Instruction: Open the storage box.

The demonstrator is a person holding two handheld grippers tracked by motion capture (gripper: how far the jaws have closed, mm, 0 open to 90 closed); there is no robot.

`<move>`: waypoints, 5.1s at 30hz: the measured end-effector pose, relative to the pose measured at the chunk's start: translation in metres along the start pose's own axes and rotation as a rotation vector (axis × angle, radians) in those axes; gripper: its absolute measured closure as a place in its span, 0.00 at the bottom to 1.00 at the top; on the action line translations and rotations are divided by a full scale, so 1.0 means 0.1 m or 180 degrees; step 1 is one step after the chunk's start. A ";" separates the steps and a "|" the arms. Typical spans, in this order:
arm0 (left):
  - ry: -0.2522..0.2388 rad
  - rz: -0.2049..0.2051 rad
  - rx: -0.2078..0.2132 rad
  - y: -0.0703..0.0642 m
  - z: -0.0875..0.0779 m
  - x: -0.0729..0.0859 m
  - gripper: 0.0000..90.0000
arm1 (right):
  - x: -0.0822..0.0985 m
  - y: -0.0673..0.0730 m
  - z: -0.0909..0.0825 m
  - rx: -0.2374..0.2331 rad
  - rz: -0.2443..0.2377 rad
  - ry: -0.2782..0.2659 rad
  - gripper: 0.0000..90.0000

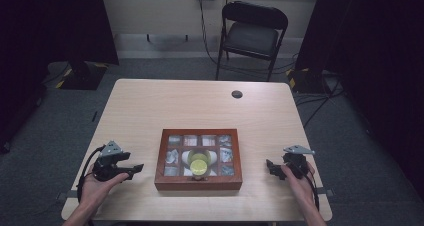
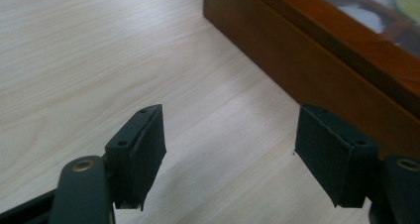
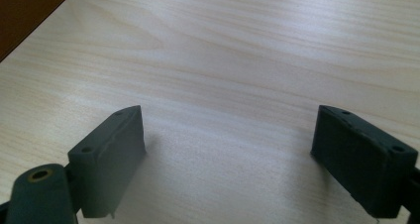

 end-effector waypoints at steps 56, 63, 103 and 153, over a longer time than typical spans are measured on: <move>-0.0039 0.0260 0.1486 -1.56 0.52 -0.73 0.70 | 0.00 0.06 0.00 -0.0111 -0.0071 0.0001 0.13; 0.0052 0.0258 0.1667 -1.65 0.58 -0.66 0.86 | 0.00 0.06 0.00 -0.0111 -0.0072 0.0001 0.13; 0.0340 0.0629 0.1760 -1.71 0.71 -0.58 0.90 | 0.00 0.06 0.00 -0.0121 -0.0077 0.0001 0.13; 0.0445 0.0136 0.1922 -1.64 0.60 -0.95 0.90 | 0.00 0.06 0.00 -0.0121 -0.0078 0.0001 0.13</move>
Point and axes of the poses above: each handheld gripper's, and its own axes: z roughly forward along the jaws, x roughly out of its underside, y roughly to its left, the point moved 9 cm from there along z, roughly forward along the jaws, and after that the axes turned 12 degrees about -y, right-handed, at the moved point
